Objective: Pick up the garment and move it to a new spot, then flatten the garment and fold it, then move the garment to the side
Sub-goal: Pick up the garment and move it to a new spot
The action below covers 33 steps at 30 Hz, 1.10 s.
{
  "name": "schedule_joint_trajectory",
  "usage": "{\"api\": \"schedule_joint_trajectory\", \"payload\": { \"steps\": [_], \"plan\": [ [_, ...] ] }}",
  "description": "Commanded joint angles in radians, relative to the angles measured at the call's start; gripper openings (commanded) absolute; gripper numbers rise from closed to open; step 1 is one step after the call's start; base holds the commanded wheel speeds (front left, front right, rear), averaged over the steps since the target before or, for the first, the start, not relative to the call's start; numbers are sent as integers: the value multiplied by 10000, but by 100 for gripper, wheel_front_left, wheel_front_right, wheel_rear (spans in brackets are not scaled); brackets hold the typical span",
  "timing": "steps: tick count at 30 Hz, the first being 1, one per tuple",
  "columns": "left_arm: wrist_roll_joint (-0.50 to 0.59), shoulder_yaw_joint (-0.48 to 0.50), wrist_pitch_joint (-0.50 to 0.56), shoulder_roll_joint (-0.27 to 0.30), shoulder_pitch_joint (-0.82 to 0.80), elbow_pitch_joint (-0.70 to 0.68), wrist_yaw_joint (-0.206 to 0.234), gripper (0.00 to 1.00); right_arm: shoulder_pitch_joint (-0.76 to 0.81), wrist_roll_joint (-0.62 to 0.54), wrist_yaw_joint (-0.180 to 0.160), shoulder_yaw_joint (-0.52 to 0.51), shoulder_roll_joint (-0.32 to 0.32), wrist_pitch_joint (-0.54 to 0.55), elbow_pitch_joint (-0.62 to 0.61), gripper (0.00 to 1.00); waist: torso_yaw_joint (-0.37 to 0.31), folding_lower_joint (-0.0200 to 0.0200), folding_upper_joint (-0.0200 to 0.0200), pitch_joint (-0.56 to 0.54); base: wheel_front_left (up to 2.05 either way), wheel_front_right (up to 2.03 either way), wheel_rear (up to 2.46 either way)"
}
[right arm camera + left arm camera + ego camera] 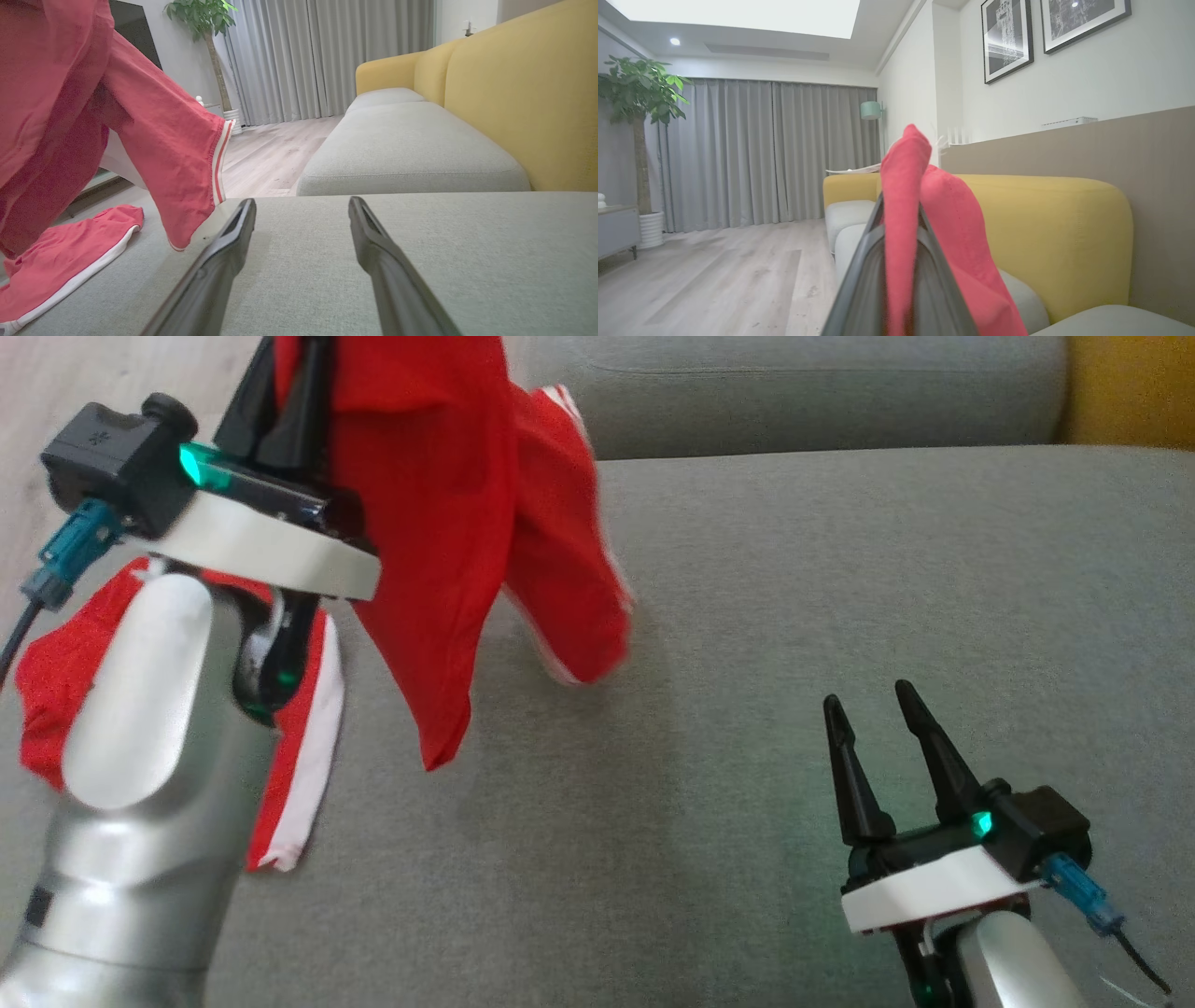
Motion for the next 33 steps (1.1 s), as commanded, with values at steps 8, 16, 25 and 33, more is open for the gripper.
{"api": "schedule_joint_trajectory", "payload": {
  "steps": [8,16,25,33],
  "plan": [
    [-591,70,962,-334,-226,-1449,535,0,-385,225,-7,351,-49,-109,-490,100,-1345,2,-1,264,0,0,0],
    [-915,-565,2035,-1466,-744,-740,1130,0,-1072,684,-7,799,-49,-109,-981,100,-3559,2,-1,1321,0,0,0],
    [-1054,-1466,1690,-1980,-1696,1533,1184,100,-1434,1176,-7,1131,-49,-109,-1359,100,-4939,2,-1,2116,0,0,0],
    [-959,-2014,1187,-1926,-1964,2615,707,100,-1302,1068,-7,799,-49,-109,-1339,100,-4225,2,-1,2021,0,0,0]
  ]
}}
